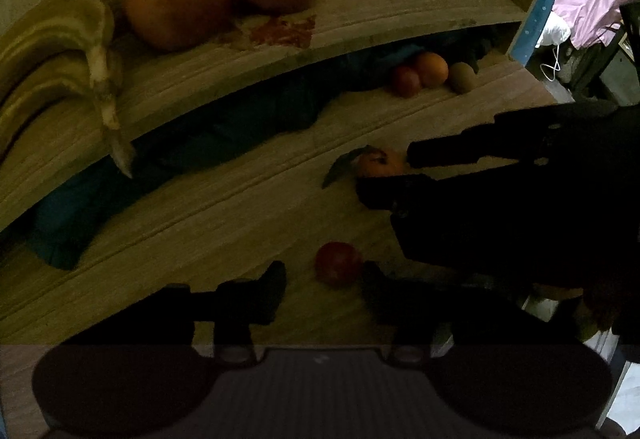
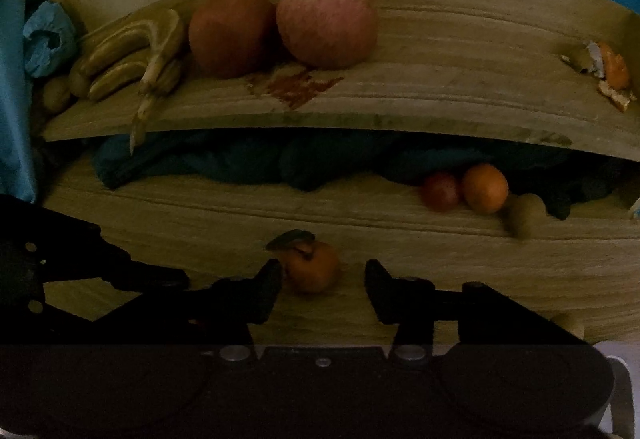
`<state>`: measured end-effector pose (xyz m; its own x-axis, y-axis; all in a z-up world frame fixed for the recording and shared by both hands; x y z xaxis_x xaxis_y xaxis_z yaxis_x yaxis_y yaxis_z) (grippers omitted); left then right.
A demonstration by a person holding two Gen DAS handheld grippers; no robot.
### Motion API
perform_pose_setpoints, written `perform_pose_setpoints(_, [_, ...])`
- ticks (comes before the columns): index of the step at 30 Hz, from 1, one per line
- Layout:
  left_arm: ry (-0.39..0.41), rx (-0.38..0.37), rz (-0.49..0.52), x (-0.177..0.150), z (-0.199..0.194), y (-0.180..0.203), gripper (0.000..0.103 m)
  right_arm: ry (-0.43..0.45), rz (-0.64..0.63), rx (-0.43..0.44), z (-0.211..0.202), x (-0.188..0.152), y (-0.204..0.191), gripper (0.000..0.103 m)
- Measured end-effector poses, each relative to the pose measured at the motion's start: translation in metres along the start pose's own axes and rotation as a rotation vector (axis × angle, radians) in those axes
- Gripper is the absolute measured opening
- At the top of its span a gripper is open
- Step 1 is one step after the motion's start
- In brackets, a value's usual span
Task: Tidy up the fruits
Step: 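Close the left gripper on a red cherry tomato while the right gripper grasps the leafy mandarin, then carry the tomato in the left gripper and mandarin in the right over the tray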
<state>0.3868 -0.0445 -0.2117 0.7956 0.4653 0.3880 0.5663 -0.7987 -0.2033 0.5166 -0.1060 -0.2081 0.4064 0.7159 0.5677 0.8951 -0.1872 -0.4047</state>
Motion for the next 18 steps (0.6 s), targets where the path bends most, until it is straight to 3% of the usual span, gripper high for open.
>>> perform_pose_setpoints(9, [0.002,0.002,-0.024,0.0021,0.0017,-0.0031,0.028,-0.004,-0.014,0.009,0.0034,0.002,-0.0033,0.032])
perform_pose_setpoints(18, [0.017,0.003,-0.015,-0.0004,-0.003,-0.0059,0.025,-0.001,-0.016,0.008,0.0003,-0.0012,-0.0077,0.031])
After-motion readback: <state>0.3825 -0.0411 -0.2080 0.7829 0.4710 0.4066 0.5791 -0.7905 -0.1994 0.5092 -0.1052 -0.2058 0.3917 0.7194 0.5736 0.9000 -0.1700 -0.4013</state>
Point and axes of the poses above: each gripper's, at about its wrist camera, not at the fingertips, and z roughly the way its jaws point, y to its right, x to its top, the point moved 7 cm from there along z, roughly the way its jaws point, and after that the axes turned 15 degrees about x, right-handed, at the moved point
